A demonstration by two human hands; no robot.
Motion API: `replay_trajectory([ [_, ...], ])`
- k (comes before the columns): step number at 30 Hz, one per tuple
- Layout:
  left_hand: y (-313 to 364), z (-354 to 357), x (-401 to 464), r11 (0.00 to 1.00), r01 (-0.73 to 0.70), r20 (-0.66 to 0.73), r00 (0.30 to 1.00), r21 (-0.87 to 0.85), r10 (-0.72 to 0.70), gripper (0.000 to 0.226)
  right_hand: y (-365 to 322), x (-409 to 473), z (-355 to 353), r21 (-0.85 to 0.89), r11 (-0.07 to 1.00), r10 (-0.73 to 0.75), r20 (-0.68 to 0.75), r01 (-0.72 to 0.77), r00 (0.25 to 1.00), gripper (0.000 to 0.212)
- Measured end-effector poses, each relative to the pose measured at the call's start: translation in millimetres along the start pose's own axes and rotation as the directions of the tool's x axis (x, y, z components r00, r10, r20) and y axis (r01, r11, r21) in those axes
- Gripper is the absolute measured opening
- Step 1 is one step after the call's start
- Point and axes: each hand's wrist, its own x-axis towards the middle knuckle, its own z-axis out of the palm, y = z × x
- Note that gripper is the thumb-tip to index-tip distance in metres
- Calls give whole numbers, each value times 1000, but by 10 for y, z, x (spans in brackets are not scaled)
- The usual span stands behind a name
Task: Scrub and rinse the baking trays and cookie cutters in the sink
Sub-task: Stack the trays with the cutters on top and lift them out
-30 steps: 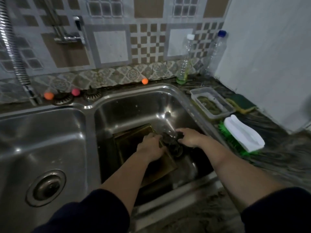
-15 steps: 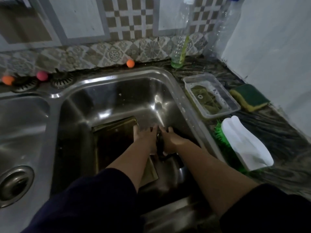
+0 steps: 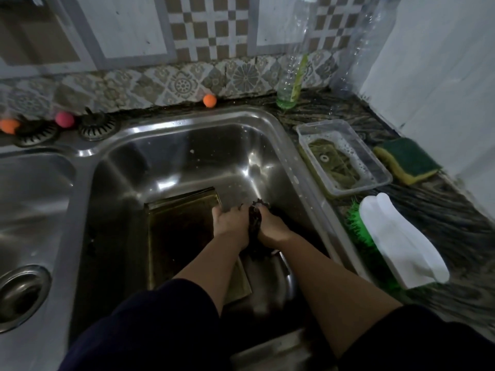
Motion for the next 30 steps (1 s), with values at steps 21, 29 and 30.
replay_trajectory([
  [21, -901, -636, -871, 924, 248, -52, 960, -292, -274, 73, -1005, -557, -46, -149, 939, -308, 42, 311, 951, 66],
  [29, -1063, -337, -1076, 865, 352, 182, 935, -357, -305, 84, -938, -591, 300, -119, 970, -198, 106, 210, 974, 59],
  [30, -1079, -325, -1086, 864, 355, 188, 933, -356, -306, 82, -928, -584, 299, -125, 971, -190, 99, 201, 977, 58],
])
